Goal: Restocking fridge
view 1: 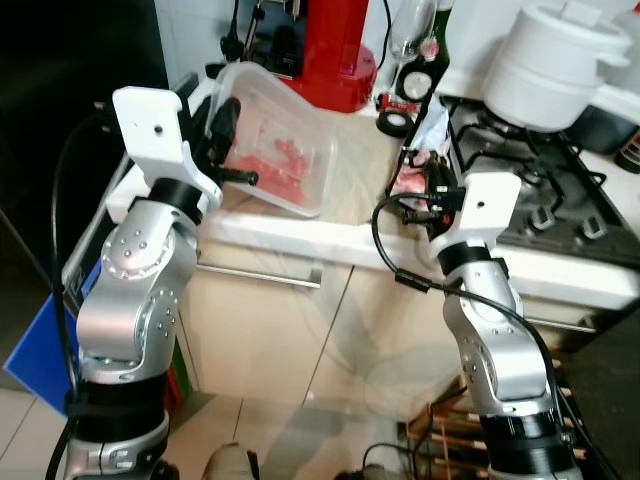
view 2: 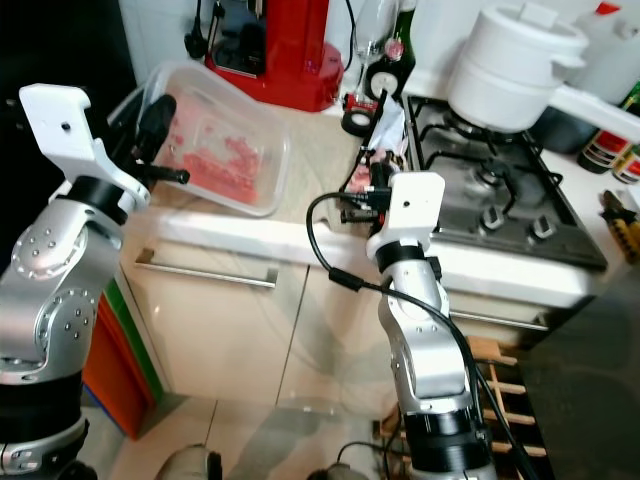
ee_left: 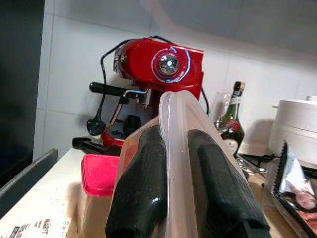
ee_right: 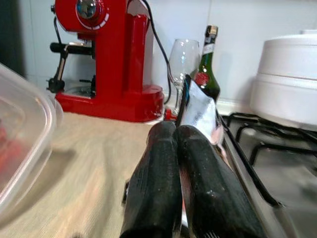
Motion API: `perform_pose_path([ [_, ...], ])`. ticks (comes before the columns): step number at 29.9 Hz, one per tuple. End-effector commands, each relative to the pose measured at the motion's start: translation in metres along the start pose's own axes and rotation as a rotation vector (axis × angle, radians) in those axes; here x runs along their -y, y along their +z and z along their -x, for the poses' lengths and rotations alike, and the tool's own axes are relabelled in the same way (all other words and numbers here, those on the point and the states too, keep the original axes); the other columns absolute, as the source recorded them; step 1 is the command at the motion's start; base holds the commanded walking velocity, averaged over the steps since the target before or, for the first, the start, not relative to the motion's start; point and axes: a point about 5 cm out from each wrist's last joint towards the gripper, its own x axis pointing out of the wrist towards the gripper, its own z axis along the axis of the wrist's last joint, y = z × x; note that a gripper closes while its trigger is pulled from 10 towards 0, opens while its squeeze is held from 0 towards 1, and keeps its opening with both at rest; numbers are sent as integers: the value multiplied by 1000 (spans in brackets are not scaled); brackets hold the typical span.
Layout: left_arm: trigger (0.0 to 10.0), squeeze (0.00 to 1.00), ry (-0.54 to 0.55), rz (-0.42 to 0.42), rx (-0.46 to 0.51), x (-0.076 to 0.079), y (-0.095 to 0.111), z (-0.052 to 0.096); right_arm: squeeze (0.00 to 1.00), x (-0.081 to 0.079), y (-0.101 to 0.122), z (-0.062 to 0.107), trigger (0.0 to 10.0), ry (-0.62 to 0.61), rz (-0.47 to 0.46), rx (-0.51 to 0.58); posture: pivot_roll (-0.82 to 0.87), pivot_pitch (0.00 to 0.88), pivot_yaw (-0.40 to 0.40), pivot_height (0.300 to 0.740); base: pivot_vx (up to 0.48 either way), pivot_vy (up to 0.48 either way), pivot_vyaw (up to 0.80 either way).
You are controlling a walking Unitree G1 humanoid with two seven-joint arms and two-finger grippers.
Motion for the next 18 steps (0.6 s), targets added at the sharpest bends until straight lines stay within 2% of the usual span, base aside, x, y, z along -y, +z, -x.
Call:
perform_pose_path([
  [1, 10000, 0, -27, -1, -39, 5, -8, 0, 0, 7, -1, -2, 10000, -27, 5, -5, 104, 0, -107, 711, -341, 0, 0],
  [7, 10000, 0, -33, -2, -38, 5, -9, -1, 0, 15, -2, -1, 10000, -70, 27, 3, 100, 0, -106, 711, -344, 0, 0],
  [9, 10000, 0, -42, -10, -35, 5, -8, -2, 0, 23, -3, 2, 10000, -114, 74, 8, 97, 0, -103, 711, -343, 0, 0],
  [15, 10000, 0, -52, -14, -34, 5, -9, -2, 0, 25, -7, 5, 10000, -126, 119, -1, 97, 0, -97, 711, -342, 0, 0],
  [18, 10000, 0, -54, -16, -36, 5, -9, -3, 0, 24, -13, 5, 10000, -122, 100, -35, 99, 0, -95, 711, -338, 0, -356],
])
